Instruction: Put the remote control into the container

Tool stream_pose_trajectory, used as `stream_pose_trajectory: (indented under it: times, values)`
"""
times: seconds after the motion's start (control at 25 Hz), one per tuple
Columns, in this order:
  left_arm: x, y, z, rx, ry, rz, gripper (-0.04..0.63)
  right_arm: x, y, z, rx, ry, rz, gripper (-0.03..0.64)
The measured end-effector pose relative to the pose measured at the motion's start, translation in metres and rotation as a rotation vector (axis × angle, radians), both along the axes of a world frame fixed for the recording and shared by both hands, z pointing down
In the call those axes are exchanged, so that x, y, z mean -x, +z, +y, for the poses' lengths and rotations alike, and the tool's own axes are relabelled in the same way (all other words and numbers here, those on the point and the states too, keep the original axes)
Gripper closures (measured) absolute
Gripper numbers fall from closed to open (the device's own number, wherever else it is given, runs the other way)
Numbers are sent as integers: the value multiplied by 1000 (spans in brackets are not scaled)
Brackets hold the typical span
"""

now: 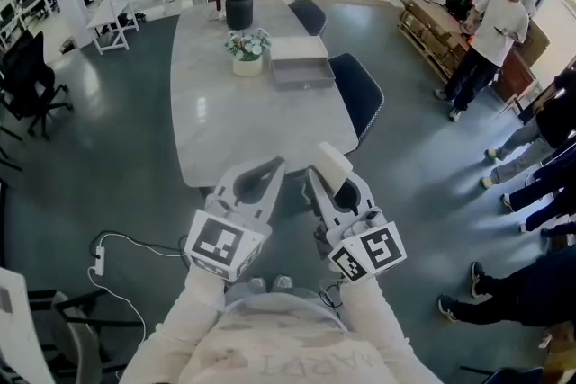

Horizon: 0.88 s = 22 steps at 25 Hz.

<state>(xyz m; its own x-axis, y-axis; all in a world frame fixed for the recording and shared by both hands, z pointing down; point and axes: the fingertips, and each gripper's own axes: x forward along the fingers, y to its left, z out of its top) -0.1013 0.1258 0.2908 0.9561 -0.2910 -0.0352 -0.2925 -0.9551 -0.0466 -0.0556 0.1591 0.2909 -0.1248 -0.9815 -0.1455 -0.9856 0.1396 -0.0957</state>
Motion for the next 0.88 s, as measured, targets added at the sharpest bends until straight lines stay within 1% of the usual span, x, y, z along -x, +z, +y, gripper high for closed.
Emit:
stream_pose_trajectory:
  times: [0.28,0.52,0.68,0.88]
  values:
    - [7,-1,-3,-5,6,12,581,1,-1,-6,-3,6,-26,525]
    - [15,-1,-11,0,14,20,581,4,2,-18,21,25,-14,525]
    - [25,4,-18,2,24,22,581,7,3,-26,30,44,-25,525]
    - [30,10,-22,9,39,34,581,5,8,-32,42,75,-5,525]
